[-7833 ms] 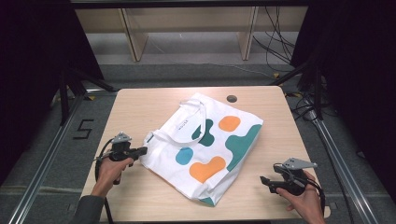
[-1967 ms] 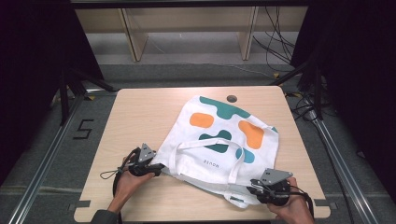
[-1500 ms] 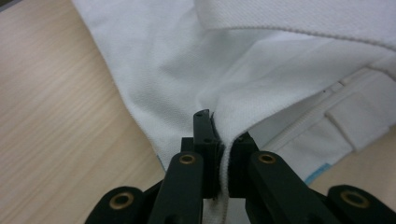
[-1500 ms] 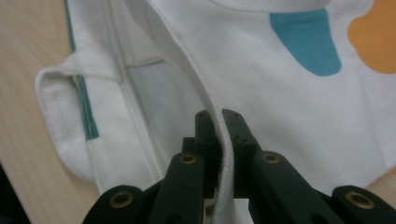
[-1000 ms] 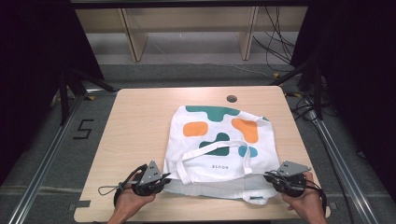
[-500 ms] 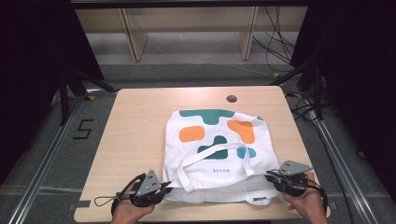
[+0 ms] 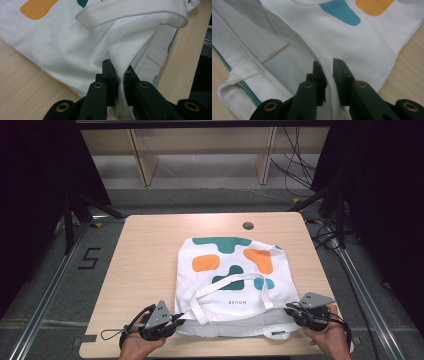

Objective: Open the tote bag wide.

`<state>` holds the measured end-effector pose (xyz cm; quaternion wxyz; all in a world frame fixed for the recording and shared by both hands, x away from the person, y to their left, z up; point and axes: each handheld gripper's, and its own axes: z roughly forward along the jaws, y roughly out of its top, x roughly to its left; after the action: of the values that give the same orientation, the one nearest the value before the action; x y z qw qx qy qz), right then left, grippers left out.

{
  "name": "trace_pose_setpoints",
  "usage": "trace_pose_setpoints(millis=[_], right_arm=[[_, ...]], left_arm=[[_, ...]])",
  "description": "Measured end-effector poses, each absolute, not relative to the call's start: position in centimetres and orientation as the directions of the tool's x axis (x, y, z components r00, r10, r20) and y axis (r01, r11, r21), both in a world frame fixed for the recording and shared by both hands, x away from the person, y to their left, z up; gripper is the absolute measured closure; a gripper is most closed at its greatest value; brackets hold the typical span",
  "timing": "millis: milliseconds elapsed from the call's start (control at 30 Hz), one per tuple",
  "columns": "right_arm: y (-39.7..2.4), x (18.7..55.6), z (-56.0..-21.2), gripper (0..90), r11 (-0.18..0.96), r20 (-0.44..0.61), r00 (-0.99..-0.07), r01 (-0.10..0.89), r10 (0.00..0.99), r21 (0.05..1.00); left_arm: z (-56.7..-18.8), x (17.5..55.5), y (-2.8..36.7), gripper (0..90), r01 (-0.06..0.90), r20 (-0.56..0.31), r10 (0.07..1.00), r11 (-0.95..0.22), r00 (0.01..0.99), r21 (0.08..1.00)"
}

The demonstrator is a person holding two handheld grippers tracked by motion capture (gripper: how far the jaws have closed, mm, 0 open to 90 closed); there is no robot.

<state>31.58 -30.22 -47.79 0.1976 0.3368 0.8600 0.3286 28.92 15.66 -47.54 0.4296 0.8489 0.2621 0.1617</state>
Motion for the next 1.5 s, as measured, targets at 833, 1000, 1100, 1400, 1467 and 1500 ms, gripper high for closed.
trace_pose_setpoints(millis=[833, 1000, 1100, 1400, 1467, 1500], right_arm=[[-30.5, 33.2, -38.8, 88.3, 0.384, -0.035, -0.701, 0.347, 0.712, 0.856], [-30.0, 34.3, -35.4, 88.3, 0.375, -0.085, -0.703, 0.269, 0.706, 0.887], [-29.9, 34.8, -33.3, 88.4, 0.387, -0.108, -0.706, 0.247, 0.699, 0.889], [-29.5, 36.1, -27.7, 88.5, 0.347, -0.132, -0.703, 0.172, 0.699, 0.922], [-29.5, 36.3, -26.6, 88.6, 0.335, -0.131, -0.702, 0.161, 0.7, 0.928], [-29.4, 36.5, -26.2, 88.6, 0.328, -0.136, -0.702, 0.146, 0.699, 0.933]], left_arm=[[-39.6, 30.8, 17.3, 86.2, 0.232, 0.027, 0.627, -0.328, 0.779, 0.916], [-36.7, 31.7, 17.9, 86.4, 0.185, 0.039, 0.658, -0.268, 0.752, 0.946], [-34.8, 32.2, 18.1, 86.6, 0.146, 0.049, 0.668, -0.233, 0.742, 0.962], [-28.9, 32.7, 18.5, 86.9, 0.051, 0.094, 0.691, -0.187, 0.716, 0.981], [-27.8, 32.8, 18.6, 87.0, 0.039, 0.1, 0.692, -0.182, 0.715, 0.982], [-27.3, 32.8, 18.6, 87.0, 0.033, 0.101, 0.692, -0.179, 0.715, 0.983]])
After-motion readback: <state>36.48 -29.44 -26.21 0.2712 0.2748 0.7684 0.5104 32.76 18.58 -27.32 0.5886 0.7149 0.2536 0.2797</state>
